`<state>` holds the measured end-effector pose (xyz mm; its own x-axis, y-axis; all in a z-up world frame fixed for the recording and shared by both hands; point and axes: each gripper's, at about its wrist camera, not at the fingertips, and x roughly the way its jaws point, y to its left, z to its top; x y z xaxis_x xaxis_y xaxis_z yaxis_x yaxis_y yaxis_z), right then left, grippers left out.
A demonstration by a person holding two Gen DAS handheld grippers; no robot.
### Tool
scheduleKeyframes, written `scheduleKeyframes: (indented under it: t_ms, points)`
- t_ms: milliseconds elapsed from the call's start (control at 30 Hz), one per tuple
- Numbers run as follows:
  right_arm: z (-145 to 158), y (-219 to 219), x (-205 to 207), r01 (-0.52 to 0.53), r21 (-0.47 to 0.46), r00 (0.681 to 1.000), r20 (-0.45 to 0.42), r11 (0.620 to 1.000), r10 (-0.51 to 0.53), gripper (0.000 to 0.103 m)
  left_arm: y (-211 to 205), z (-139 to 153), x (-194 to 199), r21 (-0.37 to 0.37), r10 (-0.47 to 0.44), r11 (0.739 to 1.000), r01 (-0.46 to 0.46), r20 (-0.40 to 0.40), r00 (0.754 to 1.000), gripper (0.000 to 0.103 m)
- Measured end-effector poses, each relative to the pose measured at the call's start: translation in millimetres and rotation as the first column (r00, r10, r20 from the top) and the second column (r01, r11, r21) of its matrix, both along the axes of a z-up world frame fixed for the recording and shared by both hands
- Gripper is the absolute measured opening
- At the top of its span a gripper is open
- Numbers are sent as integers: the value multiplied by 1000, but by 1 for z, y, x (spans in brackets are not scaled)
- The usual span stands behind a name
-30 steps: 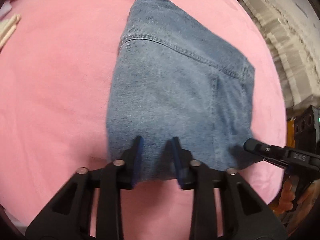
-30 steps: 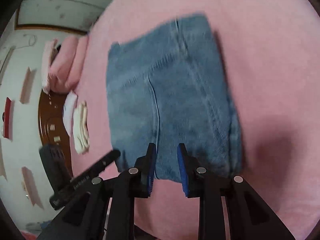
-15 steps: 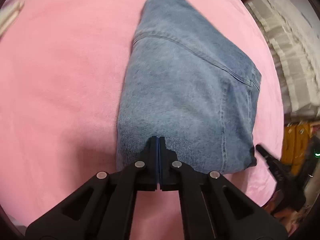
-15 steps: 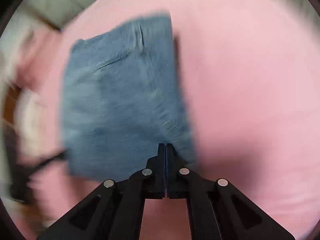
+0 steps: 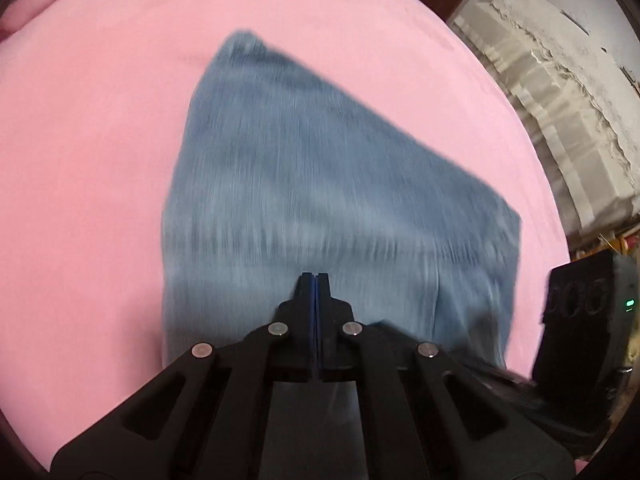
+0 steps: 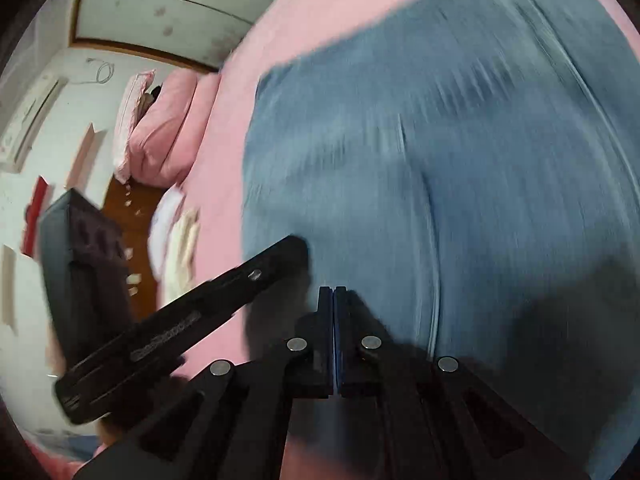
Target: Fold large clothes
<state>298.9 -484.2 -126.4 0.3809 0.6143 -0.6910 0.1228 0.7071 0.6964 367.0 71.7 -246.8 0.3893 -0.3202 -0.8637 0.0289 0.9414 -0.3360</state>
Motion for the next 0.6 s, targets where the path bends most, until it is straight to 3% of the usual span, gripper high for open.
scheduleKeyframes:
  t_ms: [33,100,233,333,400,467,533,600]
  points:
    - [4,-4,13,10,-36,999,41,999,-8,0,1,-3,11,-17,-2,1000,2,0,1000,0]
    - [3,-11,33,23,-134,999,33,991,-19,0,6,-2,28,-24,17,1000,-16,36,999,0]
    - [-1,-27,53,78,-105,995,68,991,-71,0,6,-8,62,-32,30,999,-28,60,998,0]
    - [6,-35,62,76,-214,994,98,974,-55,0,19,-19,91,-62,99,994,-95,55,994,0]
    - [10,-54,56,122,-198,990,100,973,-104,0,49,-14,98,-60,207,977,-202,73,976,0]
    - [20,-77,40,225,-275,973,104,935,-204,0,79,-7,98,-52,301,953,-298,74,951,0]
    - [40,-97,21,322,-326,946,146,889,-290,0,97,-1,93,-83,331,942,-326,55,942,0]
    - [51,-95,12,339,-321,940,153,884,-305,0,102,9,84,-147,280,952,-269,63,958,0]
